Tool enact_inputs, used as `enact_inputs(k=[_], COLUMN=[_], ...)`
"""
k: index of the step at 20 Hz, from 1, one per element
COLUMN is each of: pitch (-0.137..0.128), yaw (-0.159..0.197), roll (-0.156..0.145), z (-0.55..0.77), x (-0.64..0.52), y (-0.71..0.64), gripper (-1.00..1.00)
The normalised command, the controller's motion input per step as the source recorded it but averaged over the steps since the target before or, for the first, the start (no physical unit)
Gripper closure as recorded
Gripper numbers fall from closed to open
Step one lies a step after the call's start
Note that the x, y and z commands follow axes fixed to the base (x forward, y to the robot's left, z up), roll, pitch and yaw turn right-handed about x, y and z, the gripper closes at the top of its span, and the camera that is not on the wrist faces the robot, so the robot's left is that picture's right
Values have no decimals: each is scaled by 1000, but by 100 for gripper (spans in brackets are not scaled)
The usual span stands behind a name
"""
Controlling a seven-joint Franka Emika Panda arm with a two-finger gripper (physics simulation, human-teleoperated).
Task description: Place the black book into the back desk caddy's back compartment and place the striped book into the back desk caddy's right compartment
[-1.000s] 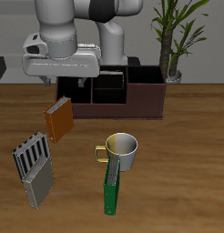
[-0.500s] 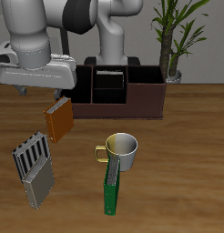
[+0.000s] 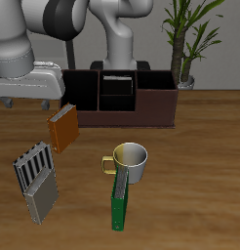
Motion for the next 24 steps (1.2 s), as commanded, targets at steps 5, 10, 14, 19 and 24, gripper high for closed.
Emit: enact_inputs(k=[5, 10, 14, 19, 24], pitch=[-32, -35, -25, -17, 48], yaw=[-45, -2, 21, -35, -2], roll=[32, 35, -6, 22, 4], z=[-67, -47, -68, -217, -354], x=[53, 83, 139, 109, 114], y=[-250, -221, -193, 61, 117], gripper=[-100, -100, -100, -100, -100])
